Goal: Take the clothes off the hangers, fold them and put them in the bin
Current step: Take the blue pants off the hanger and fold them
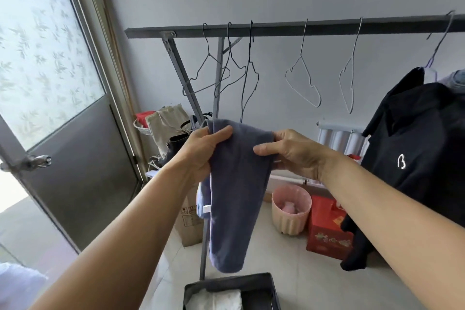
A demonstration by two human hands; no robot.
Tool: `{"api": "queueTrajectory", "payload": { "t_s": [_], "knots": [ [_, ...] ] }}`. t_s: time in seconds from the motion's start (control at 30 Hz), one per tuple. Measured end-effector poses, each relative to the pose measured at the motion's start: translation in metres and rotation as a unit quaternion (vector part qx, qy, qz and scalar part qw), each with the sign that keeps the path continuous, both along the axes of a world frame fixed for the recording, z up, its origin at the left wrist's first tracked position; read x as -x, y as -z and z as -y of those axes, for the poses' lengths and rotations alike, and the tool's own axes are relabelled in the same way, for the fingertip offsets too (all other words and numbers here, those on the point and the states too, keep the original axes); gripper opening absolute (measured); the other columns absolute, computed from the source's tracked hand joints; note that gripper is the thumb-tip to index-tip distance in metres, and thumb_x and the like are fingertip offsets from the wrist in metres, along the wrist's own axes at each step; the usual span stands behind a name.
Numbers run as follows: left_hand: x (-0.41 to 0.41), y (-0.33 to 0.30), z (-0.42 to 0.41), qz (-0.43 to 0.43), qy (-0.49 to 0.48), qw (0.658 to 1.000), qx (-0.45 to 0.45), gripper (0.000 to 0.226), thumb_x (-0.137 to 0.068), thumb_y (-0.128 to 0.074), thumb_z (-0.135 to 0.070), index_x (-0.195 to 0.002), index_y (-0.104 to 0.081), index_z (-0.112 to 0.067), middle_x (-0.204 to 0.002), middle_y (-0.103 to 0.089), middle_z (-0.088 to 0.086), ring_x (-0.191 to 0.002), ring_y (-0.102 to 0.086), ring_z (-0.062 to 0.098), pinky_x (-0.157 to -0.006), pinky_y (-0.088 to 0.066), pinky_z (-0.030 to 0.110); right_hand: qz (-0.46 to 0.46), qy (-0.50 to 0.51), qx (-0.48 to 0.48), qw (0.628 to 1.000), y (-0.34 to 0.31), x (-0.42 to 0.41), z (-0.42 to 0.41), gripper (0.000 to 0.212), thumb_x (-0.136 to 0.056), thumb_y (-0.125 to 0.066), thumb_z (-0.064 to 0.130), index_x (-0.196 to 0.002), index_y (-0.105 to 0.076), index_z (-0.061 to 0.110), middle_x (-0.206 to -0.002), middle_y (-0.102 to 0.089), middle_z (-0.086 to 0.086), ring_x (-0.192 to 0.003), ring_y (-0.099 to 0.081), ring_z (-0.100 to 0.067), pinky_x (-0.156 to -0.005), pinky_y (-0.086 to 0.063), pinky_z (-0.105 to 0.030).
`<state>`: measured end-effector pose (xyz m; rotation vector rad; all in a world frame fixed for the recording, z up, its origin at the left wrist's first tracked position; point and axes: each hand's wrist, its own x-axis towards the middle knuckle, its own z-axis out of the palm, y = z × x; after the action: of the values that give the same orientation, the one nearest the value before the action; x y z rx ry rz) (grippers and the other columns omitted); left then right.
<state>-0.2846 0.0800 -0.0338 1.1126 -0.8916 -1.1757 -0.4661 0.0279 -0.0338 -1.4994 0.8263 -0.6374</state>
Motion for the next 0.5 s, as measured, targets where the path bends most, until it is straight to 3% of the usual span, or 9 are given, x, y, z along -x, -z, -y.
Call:
{"api": "queueTrajectory", "payload": {
  "t_s": [0.03,0.1,0.2,0.27,0.4,0.5],
  "knots": [
    [-0.004,-0.001,-0.003,0.008,0.025,1.0,0.003,0.014,-0.093,-0.062,-0.008,-0.106,-0.065,-0.003,-0.093,-0.072,0.013,-0.08,-0.072,0.02,-0.074,-0.061,0.032,0.005,0.024,0.007,1.0,-0.001,-0.005,0.0,0.018,-0.091,-0.062,0.006,-0.107,-0.069,0.01,-0.094,-0.073,-0.004,-0.087,-0.068,-0.019,-0.079,-0.054,-0.033],
    [-0.015,-0.004,-0.01,0.106,0.064,0.992,-0.015,0.022,-0.091,-0.067,-0.011,-0.112,-0.065,-0.014,-0.101,-0.075,0.006,-0.089,-0.072,0.017,-0.08,-0.06,0.035,0.007,0.069,0.024,0.997,-0.004,-0.017,-0.002,0.019,-0.093,-0.06,0.009,-0.111,-0.067,0.014,-0.091,-0.072,0.0,-0.083,-0.066,-0.015,-0.073,-0.052,-0.032],
    [-0.031,-0.009,-0.019,0.188,0.042,0.98,-0.042,0.022,-0.089,-0.069,-0.009,-0.111,-0.066,-0.01,-0.098,-0.075,0.006,-0.081,-0.071,0.015,-0.068,-0.061,0.03,0.039,0.125,0.041,0.991,-0.006,-0.036,-0.007,0.011,-0.092,-0.062,0.005,-0.1,-0.067,0.011,-0.087,-0.07,-0.002,-0.075,-0.066,-0.014,-0.061,-0.053,-0.025],
    [-0.037,-0.011,-0.022,0.202,-0.006,0.978,-0.046,0.025,-0.087,-0.073,-0.01,-0.109,-0.067,-0.003,-0.104,-0.073,0.016,-0.081,-0.07,0.018,-0.065,-0.061,0.031,0.053,0.177,0.055,0.981,-0.005,-0.048,-0.012,0.012,-0.088,-0.068,0.004,-0.1,-0.066,0.004,-0.091,-0.068,-0.008,-0.081,-0.066,-0.019,-0.065,-0.055,-0.023],
    [-0.047,-0.007,-0.028,0.194,-0.07,0.978,-0.03,0.054,-0.08,-0.08,-0.015,-0.126,-0.051,-0.013,-0.109,-0.066,0.017,-0.086,-0.069,0.024,-0.066,-0.062,0.037,-0.003,0.26,0.109,0.959,-0.001,-0.063,-0.021,0.051,-0.084,-0.076,0.019,-0.128,-0.05,0.01,-0.116,-0.054,-0.004,-0.103,-0.055,-0.018,-0.082,-0.046,-0.024],
    [-0.053,-0.005,-0.035,0.205,-0.051,0.977,0.013,0.027,-0.084,-0.076,-0.015,-0.11,-0.068,-0.014,-0.098,-0.069,0.016,-0.085,-0.065,0.024,-0.084,-0.057,0.045,0.036,0.203,0.082,0.975,0.0,-0.062,-0.029,0.045,-0.081,-0.078,0.016,-0.12,-0.056,0.015,-0.12,-0.057,-0.008,-0.109,-0.055,-0.021,-0.094,-0.047,-0.031]
  ]
}}
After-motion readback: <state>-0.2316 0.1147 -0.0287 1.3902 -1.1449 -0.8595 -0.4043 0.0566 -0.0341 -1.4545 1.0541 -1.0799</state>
